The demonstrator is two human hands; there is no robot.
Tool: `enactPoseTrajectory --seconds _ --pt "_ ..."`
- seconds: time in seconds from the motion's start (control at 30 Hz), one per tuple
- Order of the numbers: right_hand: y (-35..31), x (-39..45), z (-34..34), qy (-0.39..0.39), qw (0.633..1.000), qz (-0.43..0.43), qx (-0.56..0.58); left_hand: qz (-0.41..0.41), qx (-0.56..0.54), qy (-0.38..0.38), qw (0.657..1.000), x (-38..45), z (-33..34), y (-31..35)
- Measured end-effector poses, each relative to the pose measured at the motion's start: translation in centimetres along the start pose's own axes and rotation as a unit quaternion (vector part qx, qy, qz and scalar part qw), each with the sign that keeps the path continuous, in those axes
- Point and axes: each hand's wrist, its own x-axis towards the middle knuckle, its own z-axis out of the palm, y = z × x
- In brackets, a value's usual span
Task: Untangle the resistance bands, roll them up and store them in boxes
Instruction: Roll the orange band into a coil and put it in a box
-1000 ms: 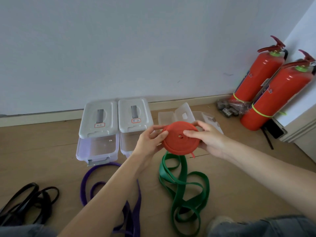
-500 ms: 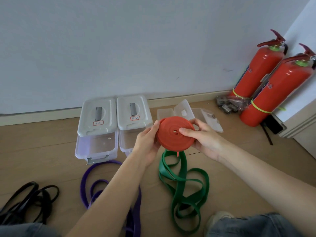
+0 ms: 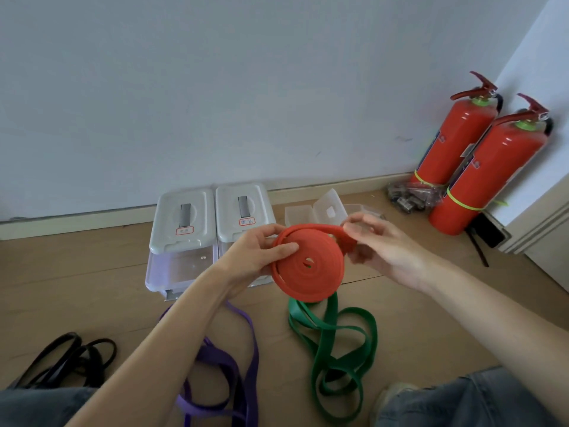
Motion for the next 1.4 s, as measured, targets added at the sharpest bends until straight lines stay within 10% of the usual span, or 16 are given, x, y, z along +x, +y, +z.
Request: enactPoseTrajectory --seconds 0.4,0.6,1.13,1.4 --pt "-1.4 2.0 2.0 0.176 0.947 -0.215 -0.162 -0.082 0.169 -0.109 0.976 -1.0 2.8 -1.2" --pt "0.7 1.0 1.8 0.245 0.936 -0.222 -0.121 -0.043 -0.024 -0.003 0.999 -1.4 1.8 -1.2" --pt "0.4 0.7 4.3 0.107 0.957 -0.120 -0.241 0.112 0.018 0.342 0.933 1.9 1.9 -1.0" --pt "-1.4 4.4 2.3 0.145 0.983 -0.063 -0.092 0.144 0.072 0.310 0.937 5.5 2.4 0.1"
